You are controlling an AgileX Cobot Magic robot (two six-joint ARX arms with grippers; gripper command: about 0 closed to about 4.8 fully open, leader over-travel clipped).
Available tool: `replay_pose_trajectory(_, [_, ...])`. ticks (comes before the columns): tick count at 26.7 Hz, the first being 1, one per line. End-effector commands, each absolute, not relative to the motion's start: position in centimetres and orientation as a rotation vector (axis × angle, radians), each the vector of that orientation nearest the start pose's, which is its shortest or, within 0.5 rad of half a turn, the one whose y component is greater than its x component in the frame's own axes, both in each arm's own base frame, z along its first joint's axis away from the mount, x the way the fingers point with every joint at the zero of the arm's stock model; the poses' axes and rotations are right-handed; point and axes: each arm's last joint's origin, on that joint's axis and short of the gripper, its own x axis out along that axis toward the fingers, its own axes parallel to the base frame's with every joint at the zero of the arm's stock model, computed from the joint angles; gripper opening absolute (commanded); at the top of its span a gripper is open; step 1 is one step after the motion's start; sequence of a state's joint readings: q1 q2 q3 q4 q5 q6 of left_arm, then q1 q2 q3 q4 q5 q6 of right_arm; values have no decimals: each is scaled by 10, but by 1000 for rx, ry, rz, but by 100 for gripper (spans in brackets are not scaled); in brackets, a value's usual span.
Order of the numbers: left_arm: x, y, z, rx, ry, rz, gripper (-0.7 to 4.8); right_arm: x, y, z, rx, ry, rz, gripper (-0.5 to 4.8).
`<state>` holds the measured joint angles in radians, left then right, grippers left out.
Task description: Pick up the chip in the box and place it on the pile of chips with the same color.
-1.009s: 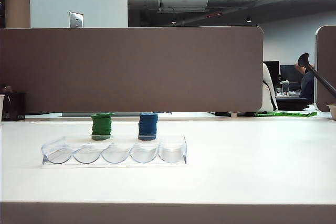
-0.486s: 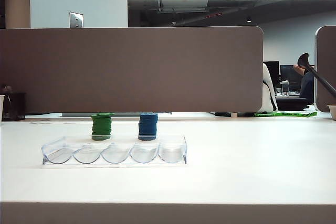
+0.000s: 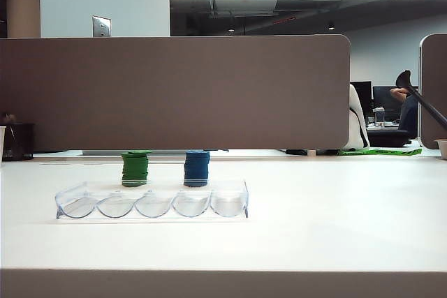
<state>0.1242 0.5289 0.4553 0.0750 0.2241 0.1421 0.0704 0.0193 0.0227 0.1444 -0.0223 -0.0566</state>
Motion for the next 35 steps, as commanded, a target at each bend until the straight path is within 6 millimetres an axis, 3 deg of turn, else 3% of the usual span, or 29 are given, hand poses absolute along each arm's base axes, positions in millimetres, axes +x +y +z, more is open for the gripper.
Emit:
replay_pose_trajectory(1, [128, 9, 272, 136, -19, -105, -5, 96, 7, 186, -52, -170, 87, -5])
replay_pose_trajectory(19, [70, 3, 248, 130, -9, -89, -6, 95, -6, 184, -43, -171, 58, -5])
replay_pose_trajectory(25, [67, 3, 238, 10, -7, -71, -5, 95, -6, 184, -44, -170, 67, -5])
replay_pose_trajectory(31, [68, 4, 237, 9, -15, -36, -6, 95, -6, 184, -44, -171, 68, -5])
replay_pose_trajectory(35, [74, 4, 225, 5, 11, -35, -6, 95, -6, 184, -44, -171, 68, -5])
